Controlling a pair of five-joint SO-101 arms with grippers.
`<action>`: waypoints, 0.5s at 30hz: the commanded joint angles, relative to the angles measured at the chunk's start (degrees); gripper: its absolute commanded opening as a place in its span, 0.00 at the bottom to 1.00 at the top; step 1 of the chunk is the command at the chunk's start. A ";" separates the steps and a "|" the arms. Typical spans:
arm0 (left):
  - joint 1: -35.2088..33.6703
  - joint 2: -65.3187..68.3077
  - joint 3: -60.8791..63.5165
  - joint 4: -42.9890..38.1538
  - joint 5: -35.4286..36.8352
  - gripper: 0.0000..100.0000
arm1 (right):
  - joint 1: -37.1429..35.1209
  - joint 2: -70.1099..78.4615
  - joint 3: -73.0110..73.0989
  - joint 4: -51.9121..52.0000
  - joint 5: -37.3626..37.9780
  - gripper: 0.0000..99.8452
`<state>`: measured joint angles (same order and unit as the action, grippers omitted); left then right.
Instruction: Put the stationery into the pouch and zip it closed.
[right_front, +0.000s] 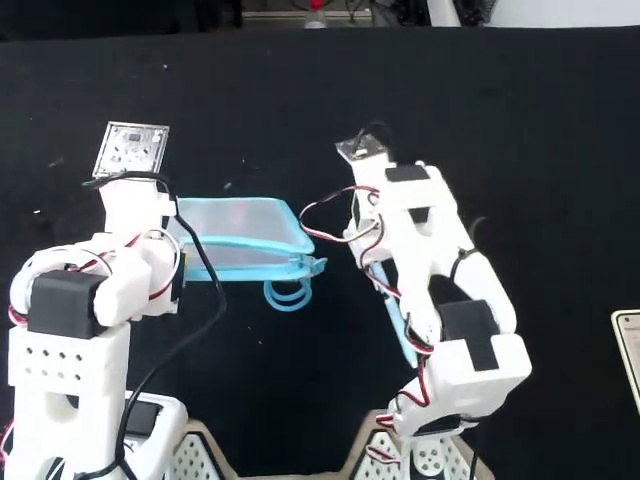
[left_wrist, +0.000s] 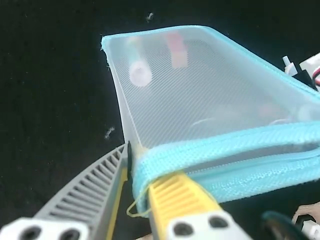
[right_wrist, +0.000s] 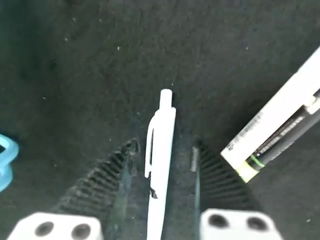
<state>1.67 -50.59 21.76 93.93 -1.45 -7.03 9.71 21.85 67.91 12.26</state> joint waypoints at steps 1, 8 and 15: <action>0.75 -0.97 -0.84 0.09 -0.62 0.03 | -0.62 1.80 -6.46 1.58 0.53 0.12; 0.75 -0.97 -0.84 0.18 -0.62 0.03 | -0.62 10.86 -10.68 1.76 0.53 0.11; 0.75 -0.97 -0.84 0.09 -0.62 0.03 | -0.62 5.93 -10.86 6.15 0.62 0.01</action>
<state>1.67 -50.59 21.76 93.93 -1.45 -6.95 20.44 12.97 71.16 12.18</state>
